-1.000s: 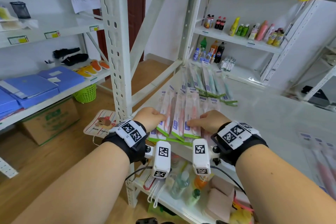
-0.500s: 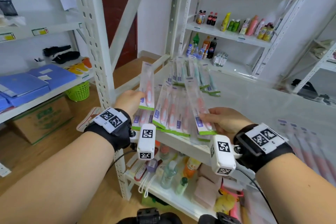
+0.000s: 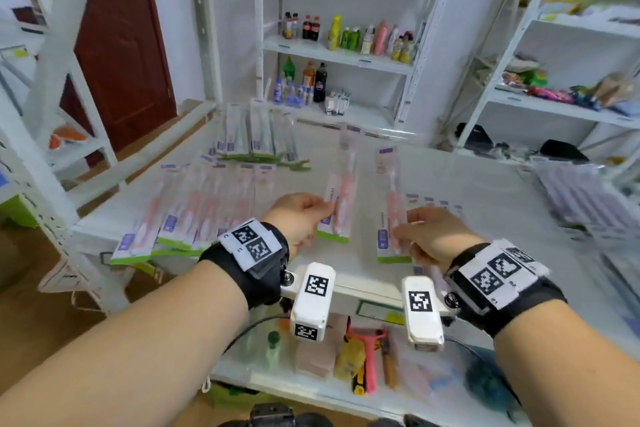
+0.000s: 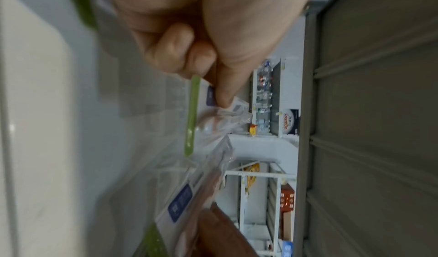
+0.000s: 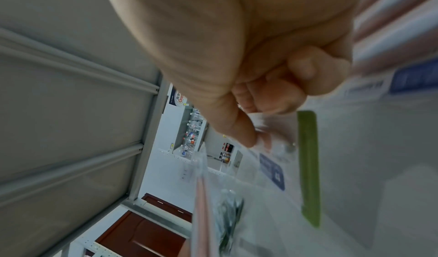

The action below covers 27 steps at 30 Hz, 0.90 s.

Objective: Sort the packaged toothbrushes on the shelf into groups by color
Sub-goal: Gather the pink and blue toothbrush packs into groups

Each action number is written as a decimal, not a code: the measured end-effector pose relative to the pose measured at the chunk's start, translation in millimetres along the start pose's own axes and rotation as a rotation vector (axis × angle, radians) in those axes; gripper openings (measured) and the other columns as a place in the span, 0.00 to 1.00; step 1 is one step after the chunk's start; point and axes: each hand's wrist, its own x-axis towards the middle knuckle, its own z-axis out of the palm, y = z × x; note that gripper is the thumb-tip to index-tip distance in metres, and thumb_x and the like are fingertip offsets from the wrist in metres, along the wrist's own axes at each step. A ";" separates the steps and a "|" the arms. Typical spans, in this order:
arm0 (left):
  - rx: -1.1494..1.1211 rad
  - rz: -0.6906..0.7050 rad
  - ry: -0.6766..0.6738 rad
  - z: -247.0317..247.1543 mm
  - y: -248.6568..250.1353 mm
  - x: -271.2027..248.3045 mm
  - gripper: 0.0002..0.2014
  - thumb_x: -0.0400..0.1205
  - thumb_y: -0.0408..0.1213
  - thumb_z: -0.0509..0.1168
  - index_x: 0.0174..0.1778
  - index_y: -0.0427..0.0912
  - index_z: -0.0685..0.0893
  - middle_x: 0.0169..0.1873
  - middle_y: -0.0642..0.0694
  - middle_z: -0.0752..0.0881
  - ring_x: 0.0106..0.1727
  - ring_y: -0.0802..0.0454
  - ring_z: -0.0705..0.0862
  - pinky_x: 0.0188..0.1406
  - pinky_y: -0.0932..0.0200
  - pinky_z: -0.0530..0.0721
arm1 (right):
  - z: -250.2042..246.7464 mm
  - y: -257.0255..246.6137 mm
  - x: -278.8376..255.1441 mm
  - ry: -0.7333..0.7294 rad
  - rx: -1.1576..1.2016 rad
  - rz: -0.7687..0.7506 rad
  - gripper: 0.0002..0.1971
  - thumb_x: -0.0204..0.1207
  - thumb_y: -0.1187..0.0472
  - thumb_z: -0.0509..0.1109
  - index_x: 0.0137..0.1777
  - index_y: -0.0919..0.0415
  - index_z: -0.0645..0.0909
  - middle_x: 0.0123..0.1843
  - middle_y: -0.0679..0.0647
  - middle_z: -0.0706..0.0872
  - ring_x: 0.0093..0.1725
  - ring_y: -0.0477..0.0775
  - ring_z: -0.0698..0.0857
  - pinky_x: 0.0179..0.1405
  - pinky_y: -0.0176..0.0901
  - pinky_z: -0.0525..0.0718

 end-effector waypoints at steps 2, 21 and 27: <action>0.032 -0.039 -0.067 22.7 -5.3 2.8 0.08 0.80 0.34 0.66 0.34 0.44 0.81 0.20 0.47 0.74 0.15 0.57 0.67 0.11 0.71 0.62 | -6.3 10.4 -3.0 0.012 -0.003 0.024 0.18 0.73 0.64 0.71 0.63 0.63 0.77 0.33 0.58 0.88 0.21 0.49 0.77 0.19 0.39 0.73; 0.255 -0.017 -0.221 64.8 -22.1 -1.4 0.13 0.80 0.29 0.63 0.60 0.46 0.80 0.18 0.48 0.81 0.15 0.56 0.76 0.17 0.65 0.75 | -5.4 23.0 -11.7 0.013 -0.235 0.038 0.37 0.75 0.64 0.71 0.81 0.54 0.58 0.36 0.52 0.87 0.21 0.47 0.82 0.14 0.33 0.75; 0.294 0.016 -0.223 67.9 -20.6 -5.7 0.19 0.80 0.30 0.64 0.68 0.44 0.77 0.19 0.50 0.82 0.14 0.60 0.76 0.16 0.68 0.74 | -2.5 20.2 -15.8 0.038 -0.433 0.021 0.31 0.76 0.58 0.69 0.77 0.57 0.64 0.60 0.56 0.82 0.49 0.56 0.87 0.43 0.43 0.87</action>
